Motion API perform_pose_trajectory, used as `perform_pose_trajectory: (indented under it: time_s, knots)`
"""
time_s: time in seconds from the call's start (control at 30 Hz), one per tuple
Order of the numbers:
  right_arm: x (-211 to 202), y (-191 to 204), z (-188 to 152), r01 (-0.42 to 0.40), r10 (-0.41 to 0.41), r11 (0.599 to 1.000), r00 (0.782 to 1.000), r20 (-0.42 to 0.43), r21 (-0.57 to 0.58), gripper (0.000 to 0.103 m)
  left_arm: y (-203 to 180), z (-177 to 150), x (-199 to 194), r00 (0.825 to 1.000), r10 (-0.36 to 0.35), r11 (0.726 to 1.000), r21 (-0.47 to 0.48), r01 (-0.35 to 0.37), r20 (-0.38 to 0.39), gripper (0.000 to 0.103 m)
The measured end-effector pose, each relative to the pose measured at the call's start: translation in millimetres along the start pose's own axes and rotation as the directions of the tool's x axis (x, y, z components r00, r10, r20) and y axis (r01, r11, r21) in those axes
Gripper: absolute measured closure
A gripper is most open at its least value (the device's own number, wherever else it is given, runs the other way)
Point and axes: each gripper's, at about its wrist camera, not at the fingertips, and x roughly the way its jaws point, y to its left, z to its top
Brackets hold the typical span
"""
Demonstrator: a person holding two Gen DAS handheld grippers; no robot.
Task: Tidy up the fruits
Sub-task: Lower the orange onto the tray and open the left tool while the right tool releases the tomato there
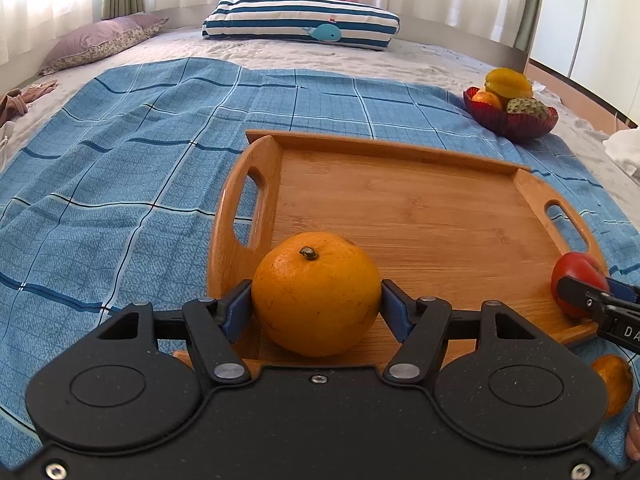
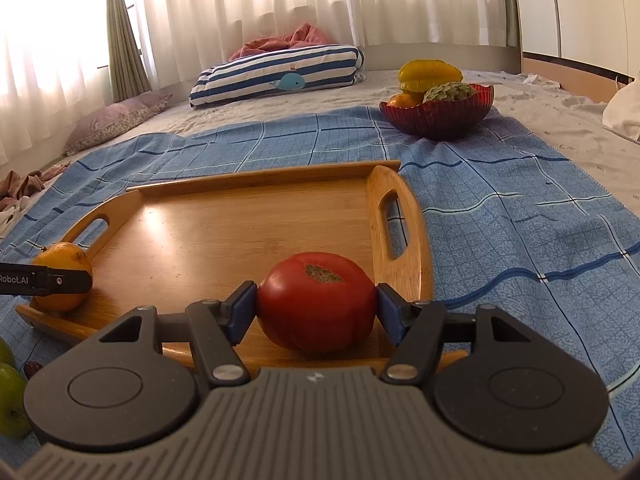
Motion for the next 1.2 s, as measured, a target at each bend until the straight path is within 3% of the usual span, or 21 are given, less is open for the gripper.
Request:
perform_pose_trajectory:
  time_s: [0.6, 0.83, 1.2]
  knots:
    - [2.3, -3.6, -3.3, -0.02, 0.02, 1.0, 1.0, 0.012, 0.01, 0.032, -5.1, 0.6, 4.2, 1.0, 0.0, 0.999, 0.046, 0.001, -0.025, 0.037]
    - [-4.3, -5.7, -0.7, -0.03, 0.03, 0.999, 0.999, 0.03, 0.019, 0.02, -5.4, 3.1, -9.1, 0.999, -0.004, 0.998, 0.057, 0.002, 0.034, 0.019]
    - [-32.4, -1.0, -4.3, -0.026, 0.027, 1.0, 0.993, 0.117, -0.01, 0.007, -15.9, -11.1, -49.1, 0.99, -0.033, 0.995, 0.093, 0.02, 0.141, 0.01]
